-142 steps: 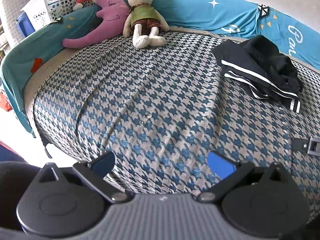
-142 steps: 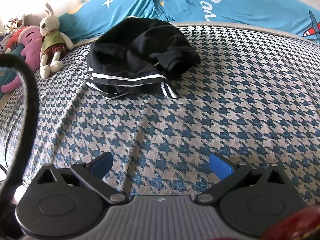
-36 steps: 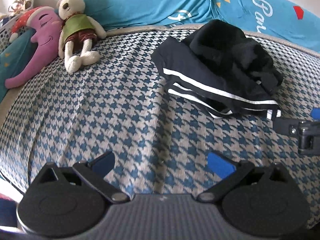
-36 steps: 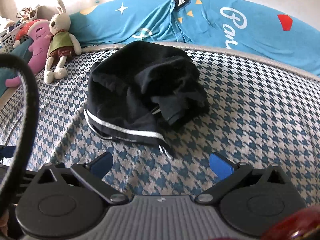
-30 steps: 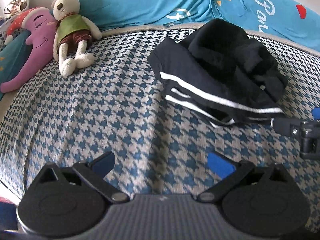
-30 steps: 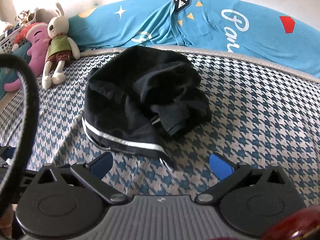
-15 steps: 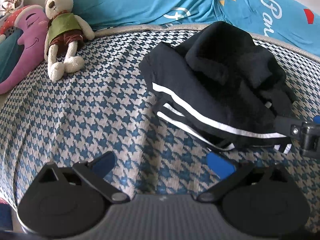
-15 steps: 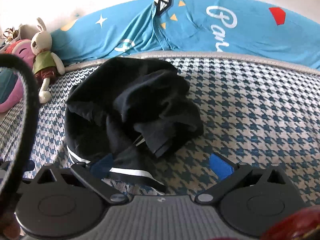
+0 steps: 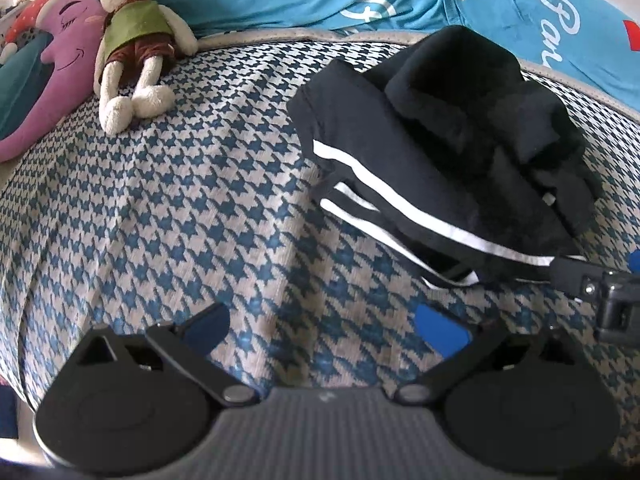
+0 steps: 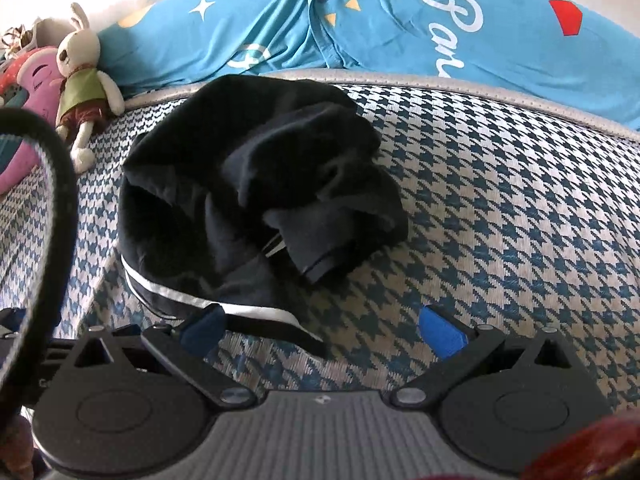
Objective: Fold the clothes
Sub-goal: 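Move the open right tool onto the garment's white-striped edge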
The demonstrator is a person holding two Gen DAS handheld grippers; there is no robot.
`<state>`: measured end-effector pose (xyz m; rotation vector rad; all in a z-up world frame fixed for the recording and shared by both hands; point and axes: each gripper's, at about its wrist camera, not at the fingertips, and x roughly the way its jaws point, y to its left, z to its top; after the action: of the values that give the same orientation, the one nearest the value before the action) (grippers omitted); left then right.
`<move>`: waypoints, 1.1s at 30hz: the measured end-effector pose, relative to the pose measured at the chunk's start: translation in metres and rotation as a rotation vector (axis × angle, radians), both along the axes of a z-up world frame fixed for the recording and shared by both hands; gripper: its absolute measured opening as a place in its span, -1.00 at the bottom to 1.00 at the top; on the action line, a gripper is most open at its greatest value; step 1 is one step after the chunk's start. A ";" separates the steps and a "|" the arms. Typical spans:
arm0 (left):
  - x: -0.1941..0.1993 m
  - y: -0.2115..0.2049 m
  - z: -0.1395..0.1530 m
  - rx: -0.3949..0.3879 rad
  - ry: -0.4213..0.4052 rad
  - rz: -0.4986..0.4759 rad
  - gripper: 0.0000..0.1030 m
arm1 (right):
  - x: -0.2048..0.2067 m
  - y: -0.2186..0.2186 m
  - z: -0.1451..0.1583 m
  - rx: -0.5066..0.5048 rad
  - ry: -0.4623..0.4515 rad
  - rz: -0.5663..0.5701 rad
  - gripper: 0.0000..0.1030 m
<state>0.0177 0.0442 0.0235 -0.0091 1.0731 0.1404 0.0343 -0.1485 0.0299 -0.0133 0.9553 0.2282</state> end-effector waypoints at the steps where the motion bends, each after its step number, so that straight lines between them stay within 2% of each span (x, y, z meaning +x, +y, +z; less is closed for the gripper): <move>1: 0.000 -0.001 0.000 0.001 0.000 -0.004 1.00 | 0.000 0.000 0.000 -0.004 -0.001 0.000 1.00; 10: -0.005 -0.009 0.001 0.029 -0.015 -0.023 1.00 | -0.002 0.001 0.001 -0.004 0.003 0.007 1.00; 28: -0.009 -0.006 0.008 0.020 -0.082 -0.007 1.00 | -0.004 -0.002 0.006 -0.011 -0.035 -0.007 1.00; 33: -0.010 -0.005 0.007 0.030 -0.081 0.002 1.00 | -0.001 -0.004 0.004 -0.002 -0.012 -0.028 1.00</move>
<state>0.0074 0.0391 0.0310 0.0111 0.9902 0.1564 0.0336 -0.1530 0.0340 -0.0036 0.9429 0.2014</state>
